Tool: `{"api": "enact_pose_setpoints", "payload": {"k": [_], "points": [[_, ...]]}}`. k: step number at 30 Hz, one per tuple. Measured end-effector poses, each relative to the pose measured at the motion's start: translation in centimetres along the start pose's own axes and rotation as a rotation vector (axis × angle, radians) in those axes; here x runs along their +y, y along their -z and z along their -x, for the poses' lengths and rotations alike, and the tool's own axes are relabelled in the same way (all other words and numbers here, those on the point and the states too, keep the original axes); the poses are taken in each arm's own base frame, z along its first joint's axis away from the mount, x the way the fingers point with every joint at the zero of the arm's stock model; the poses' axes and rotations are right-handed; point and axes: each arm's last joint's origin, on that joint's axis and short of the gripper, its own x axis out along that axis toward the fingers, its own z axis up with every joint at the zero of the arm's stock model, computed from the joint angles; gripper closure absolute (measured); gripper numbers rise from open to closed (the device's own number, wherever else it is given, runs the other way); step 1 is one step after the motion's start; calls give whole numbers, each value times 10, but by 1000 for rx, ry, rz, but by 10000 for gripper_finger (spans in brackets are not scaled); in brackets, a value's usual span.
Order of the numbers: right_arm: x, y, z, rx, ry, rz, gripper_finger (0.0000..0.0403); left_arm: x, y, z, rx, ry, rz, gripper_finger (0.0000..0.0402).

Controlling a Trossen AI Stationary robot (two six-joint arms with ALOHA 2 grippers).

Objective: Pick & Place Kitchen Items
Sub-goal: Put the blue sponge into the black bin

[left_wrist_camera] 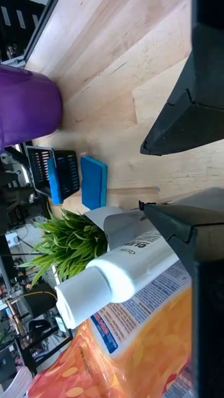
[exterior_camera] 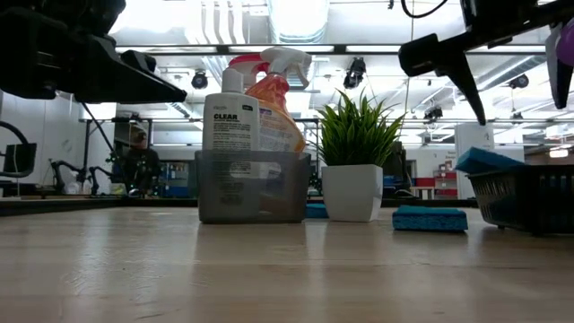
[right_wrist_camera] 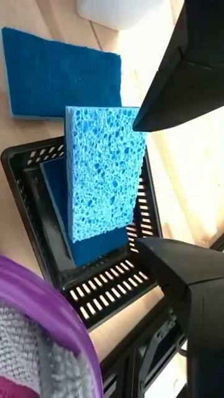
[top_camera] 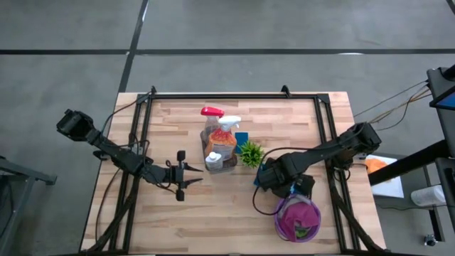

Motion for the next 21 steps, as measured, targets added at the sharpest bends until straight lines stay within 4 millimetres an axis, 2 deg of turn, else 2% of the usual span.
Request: {"api": "enact_pose_setpoints", "payload": {"k": [12,21], "points": [[-7,-4,-2,-32,65,51,117,0,0,0,0,0,16,261],[-17,1,-2,-45,84,50,117,0,0,0,0,1,19,261]]}}
